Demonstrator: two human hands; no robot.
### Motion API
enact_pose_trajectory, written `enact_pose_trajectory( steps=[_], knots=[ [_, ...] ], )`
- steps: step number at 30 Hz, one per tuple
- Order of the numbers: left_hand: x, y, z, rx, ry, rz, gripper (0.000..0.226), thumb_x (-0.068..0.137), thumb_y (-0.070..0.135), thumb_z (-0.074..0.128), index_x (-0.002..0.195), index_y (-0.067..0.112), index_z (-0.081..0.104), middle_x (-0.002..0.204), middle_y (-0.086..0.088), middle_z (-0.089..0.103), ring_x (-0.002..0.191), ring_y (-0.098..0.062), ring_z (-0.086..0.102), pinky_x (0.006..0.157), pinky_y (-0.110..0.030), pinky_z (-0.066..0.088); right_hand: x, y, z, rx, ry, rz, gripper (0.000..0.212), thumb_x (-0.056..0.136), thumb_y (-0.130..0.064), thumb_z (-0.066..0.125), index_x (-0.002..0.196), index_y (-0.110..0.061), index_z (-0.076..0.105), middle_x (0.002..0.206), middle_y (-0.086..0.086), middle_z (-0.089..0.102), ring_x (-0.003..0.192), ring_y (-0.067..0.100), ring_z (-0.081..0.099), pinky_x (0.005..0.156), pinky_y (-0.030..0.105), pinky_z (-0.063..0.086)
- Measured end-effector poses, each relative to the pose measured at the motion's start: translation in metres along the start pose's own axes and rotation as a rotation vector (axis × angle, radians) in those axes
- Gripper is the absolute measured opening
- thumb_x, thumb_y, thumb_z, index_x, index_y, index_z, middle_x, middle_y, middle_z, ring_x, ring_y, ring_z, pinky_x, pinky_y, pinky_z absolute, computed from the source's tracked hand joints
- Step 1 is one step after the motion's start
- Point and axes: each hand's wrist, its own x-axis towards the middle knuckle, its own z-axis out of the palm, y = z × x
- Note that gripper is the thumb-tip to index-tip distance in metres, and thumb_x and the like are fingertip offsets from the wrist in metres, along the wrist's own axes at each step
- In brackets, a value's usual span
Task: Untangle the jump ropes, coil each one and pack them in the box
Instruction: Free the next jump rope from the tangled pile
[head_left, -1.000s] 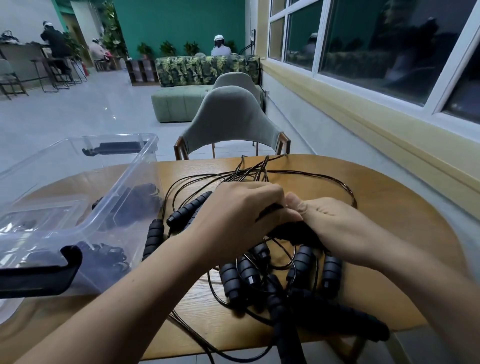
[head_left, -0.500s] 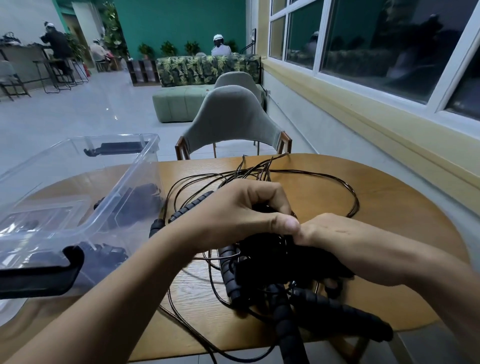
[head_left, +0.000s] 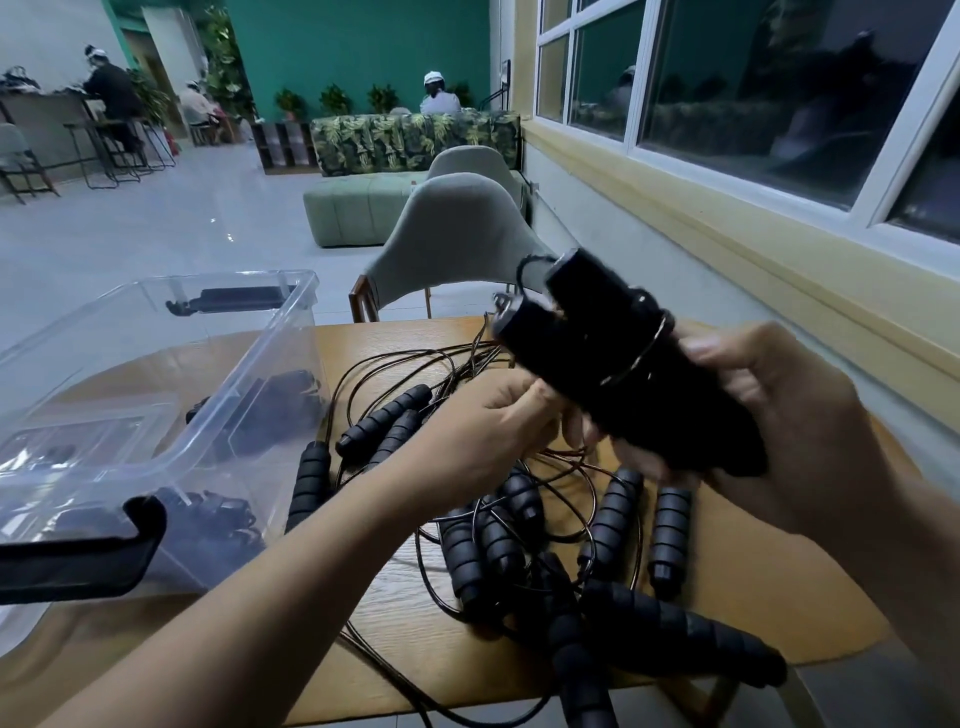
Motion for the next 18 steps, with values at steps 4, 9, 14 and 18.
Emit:
enact_pose_trajectory(
  steps=[4,9,14,18],
  knots=[
    [-0.003,0.005,0.009,0.12,0.039,0.055,0.051,0.111,0.046,0.04,0.085,0.012,0.066,0.062,0.009,0.042,0.059,-0.015,0.038,0.058,-0.032,0.028,0.006,0.0,-0.013,-0.052,0.267,-0.068,0.052,0.1,-0.032,0.037,0.116,0.016,0.05,0.099,0.043,0.056,0.065,0.031,0.053,0.049,0.032,0.039],
    [-0.001,-0.003,0.011,0.457,0.086,0.097,0.041,0.112,0.048,0.041,0.085,0.025,0.062,0.063,0.012,0.053,0.06,-0.01,0.05,0.061,-0.035,0.039,0.011,0.01,-0.017,-0.101,0.46,-0.115,0.025,0.102,-0.032,0.048,0.098,-0.008,0.049,0.087,0.044,0.05,0.068,0.038,0.053,0.051,0.035,0.04],
    [-0.002,-0.002,0.015,0.656,0.117,0.172,0.038,0.11,0.049,0.044,0.084,0.022,0.054,0.064,0.005,0.056,0.06,-0.013,0.053,0.057,-0.037,0.041,0.016,0.017,-0.017,-0.264,0.561,-0.128,0.024,0.113,-0.025,0.049,0.096,-0.008,0.048,0.074,0.026,0.061,0.063,0.041,0.054,0.05,0.04,0.039],
    [-0.003,0.003,0.013,0.738,0.137,0.264,0.035,0.108,0.041,0.054,0.081,0.026,0.04,0.06,0.01,0.042,0.055,-0.012,0.039,0.053,-0.036,0.03,0.014,0.026,-0.016,-0.553,0.561,-0.112,0.026,0.112,-0.038,0.052,0.099,-0.016,0.051,0.07,0.018,0.067,0.058,0.04,0.057,0.053,0.051,0.045]
  ],
)
